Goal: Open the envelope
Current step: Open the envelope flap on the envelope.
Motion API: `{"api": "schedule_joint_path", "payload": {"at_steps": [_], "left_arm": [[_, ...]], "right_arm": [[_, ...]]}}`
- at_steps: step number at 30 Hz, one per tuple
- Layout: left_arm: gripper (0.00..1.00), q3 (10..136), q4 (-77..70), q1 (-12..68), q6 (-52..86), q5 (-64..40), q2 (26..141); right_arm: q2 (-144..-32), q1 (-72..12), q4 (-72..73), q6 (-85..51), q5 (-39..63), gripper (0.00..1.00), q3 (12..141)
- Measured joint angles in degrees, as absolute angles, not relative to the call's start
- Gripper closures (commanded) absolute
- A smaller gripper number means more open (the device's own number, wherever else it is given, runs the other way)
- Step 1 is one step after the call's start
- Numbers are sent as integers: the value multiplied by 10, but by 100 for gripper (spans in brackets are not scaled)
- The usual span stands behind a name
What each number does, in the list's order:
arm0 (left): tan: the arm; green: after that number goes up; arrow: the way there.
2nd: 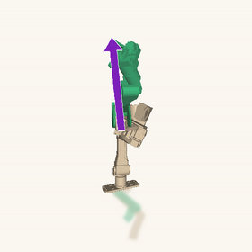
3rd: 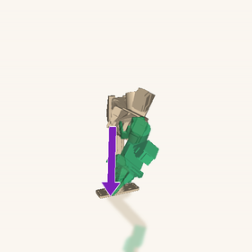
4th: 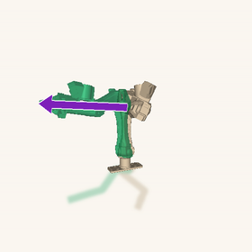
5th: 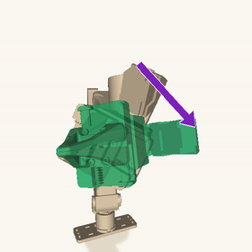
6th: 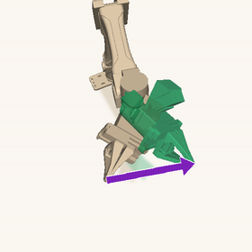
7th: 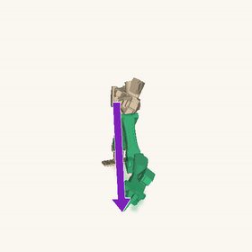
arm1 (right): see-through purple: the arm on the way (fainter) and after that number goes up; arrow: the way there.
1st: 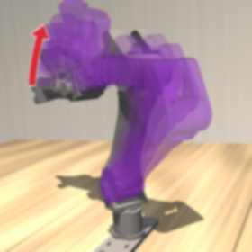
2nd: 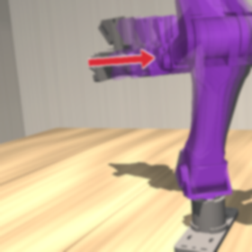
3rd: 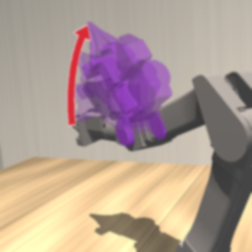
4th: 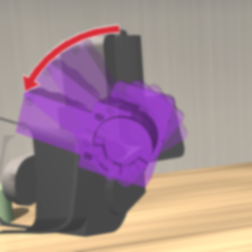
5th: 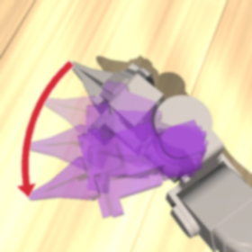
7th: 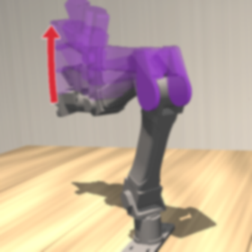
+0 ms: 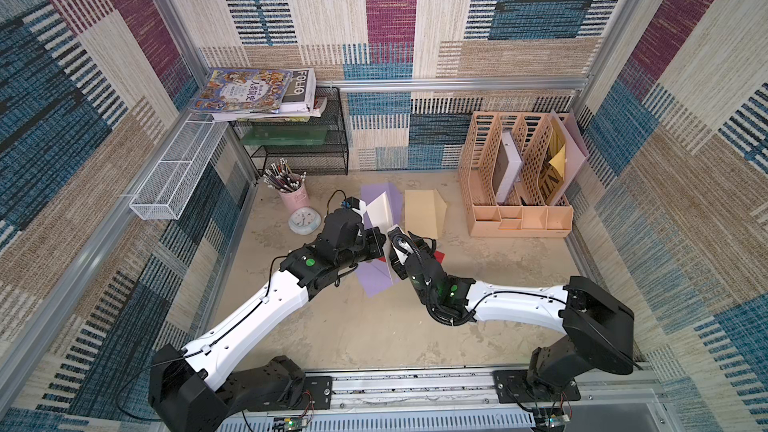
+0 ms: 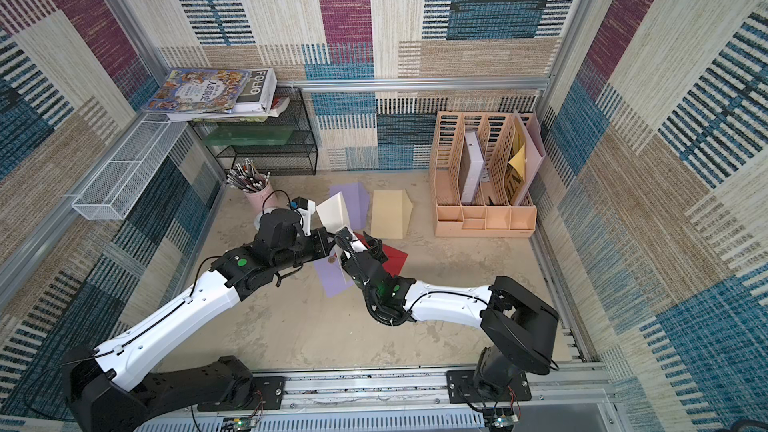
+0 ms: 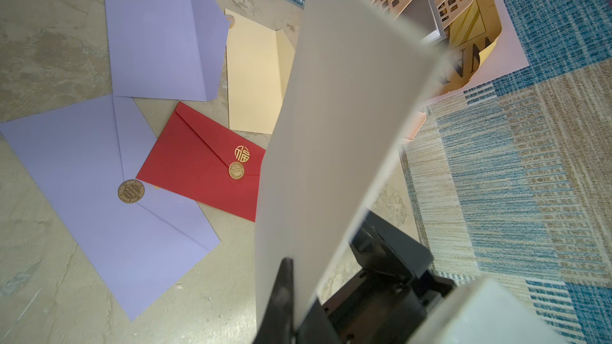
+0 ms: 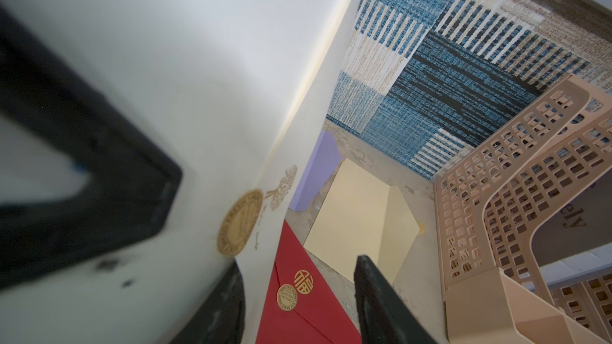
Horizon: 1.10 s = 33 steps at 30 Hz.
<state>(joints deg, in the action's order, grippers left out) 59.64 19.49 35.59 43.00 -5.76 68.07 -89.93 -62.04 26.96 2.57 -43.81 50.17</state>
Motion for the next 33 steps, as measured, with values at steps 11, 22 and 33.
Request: {"api": "schedule_joint_path", "payload": {"at_steps": [11, 22, 33], "left_arm": [[100, 608, 200, 356, 427, -58, 685], [100, 618, 211, 356, 420, -64, 689], [100, 620, 214, 356, 418, -64, 689]], "right_arm": [[-899, -620, 263, 15, -422, 70, 507], [-896, -618, 261, 13, -413, 89, 507], [-891, -615, 256, 9, -413, 100, 506]]}}
